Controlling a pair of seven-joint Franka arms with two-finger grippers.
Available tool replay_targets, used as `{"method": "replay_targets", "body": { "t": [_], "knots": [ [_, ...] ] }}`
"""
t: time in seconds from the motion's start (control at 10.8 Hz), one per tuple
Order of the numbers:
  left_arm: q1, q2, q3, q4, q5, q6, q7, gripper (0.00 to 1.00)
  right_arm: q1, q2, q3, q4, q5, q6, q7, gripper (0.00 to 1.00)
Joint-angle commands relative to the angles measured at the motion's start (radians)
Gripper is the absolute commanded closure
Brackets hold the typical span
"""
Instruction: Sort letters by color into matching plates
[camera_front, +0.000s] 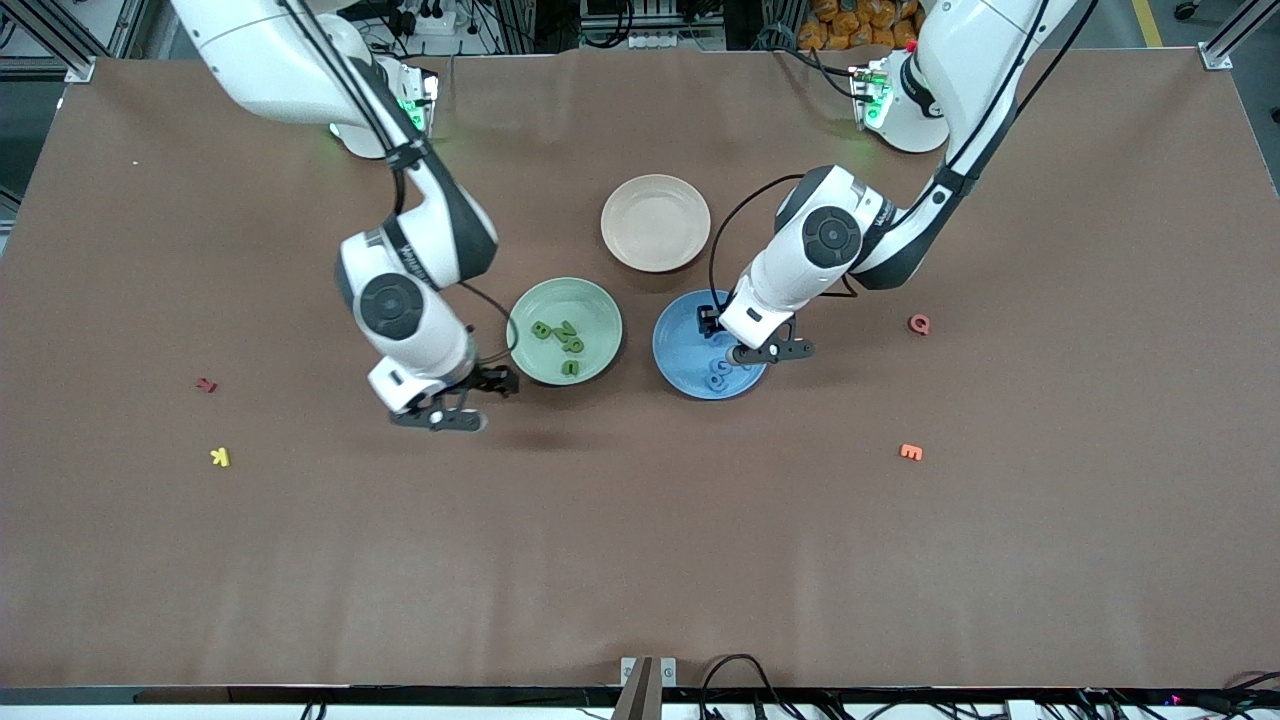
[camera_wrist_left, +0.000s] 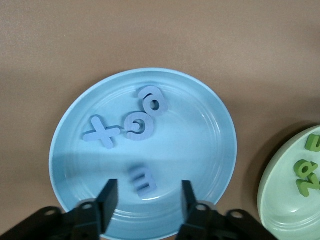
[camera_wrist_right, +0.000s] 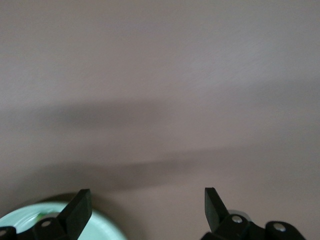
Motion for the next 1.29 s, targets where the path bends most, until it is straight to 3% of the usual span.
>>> {"method": "replay_targets", "body": {
  "t": [0.0, 0.28, 0.46, 0.83, 1.2],
  "knots": [
    [-0.014, -0.016, 0.012, 0.023, -0.003, -0.015, -0.032, 0.0, -0.063, -0.021, -0.069, 0.016, 0.005, -0.039, -0.14, 0.0],
    [0.009, -0.076, 0.012, 0.023, -0.003, -0.057, -0.029, 0.0, -0.176, -0.021, -0.078, 0.035, 0.002, -0.053, -0.272, 0.0],
    [0.016, -0.117, 0.013, 0.021, -0.003, -0.095, -0.026, 0.0, -0.201, -0.02, -0.13, 0.038, 0.001, -0.053, -0.359, 0.0],
    [0.085, -0.218, 0.018, 0.021, 0.043, -0.175, 0.061, 0.0, -0.273, -0.02, -0.153, 0.051, 0.0, -0.053, -0.48, 0.0],
    [0.117, -0.314, 0.032, 0.02, 0.084, -0.256, 0.137, 0.0, -0.281, -0.039, -0.216, 0.059, 0.001, -0.057, -0.534, 0.0]
  ]
}}
